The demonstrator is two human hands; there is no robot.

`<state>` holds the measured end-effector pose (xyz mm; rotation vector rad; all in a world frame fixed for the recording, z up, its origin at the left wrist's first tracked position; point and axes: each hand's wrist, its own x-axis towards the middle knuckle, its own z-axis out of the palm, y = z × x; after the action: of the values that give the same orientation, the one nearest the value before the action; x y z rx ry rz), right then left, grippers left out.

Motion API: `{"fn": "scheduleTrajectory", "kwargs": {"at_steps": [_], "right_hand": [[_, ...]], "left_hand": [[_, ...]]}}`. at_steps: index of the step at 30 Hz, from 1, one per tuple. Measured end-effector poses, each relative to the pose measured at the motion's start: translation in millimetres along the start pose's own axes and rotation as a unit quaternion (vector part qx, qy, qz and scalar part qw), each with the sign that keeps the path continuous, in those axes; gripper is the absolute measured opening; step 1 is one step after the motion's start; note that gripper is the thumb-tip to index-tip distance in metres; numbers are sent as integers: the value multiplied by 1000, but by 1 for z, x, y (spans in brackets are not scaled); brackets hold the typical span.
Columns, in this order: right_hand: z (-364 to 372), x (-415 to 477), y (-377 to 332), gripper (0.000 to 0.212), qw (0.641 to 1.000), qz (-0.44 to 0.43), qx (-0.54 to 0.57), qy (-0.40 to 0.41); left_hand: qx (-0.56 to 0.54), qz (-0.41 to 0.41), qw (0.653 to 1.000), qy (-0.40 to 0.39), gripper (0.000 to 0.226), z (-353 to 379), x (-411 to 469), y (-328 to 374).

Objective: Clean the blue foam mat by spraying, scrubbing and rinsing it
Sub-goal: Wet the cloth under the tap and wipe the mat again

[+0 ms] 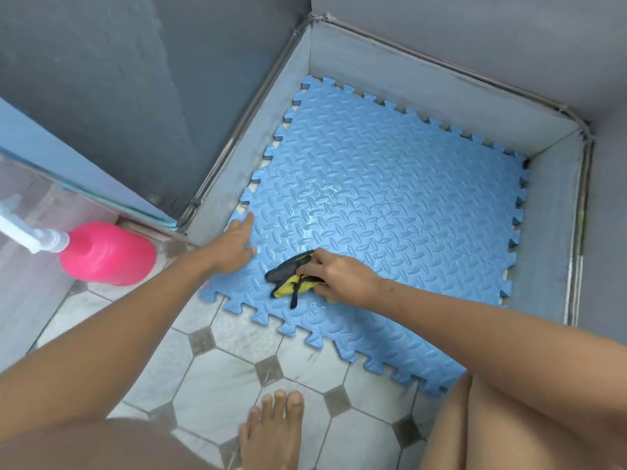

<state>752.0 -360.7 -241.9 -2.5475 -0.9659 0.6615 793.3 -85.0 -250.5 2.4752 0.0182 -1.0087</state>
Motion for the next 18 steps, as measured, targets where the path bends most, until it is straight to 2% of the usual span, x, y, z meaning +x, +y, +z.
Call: {"fn": "scheduleTrajectory", "kwargs": {"at_steps": [4,7,9,12,13,15,18], "right_hand": [[-9,36,-6,43,976,165,91,111],[-16,67,-25,38,950,230,158,141],[-17,81,-44,32,946,202,220,126],[-14,92,-77,33,912,123,387,58],[-13,94,-87,37,897,84,433,30],[-11,97,-105,46,866,22,498,-19],[-13,102,-115,54,848,2,528,-52]], "left_hand": [[-92,44,992,76,56,19,-41,-7],[-203,4,975,91,34,21,-74,-23],[-314,-59,943,88,29,17,-93,-28],[-477,-118,868,78,57,12,-110,-31],[-516,-124,844,76,59,11,-113,-31],[-560,-122,814,96,51,12,-118,-36],[-599,-165,768,156,39,17,-120,-51]]}}
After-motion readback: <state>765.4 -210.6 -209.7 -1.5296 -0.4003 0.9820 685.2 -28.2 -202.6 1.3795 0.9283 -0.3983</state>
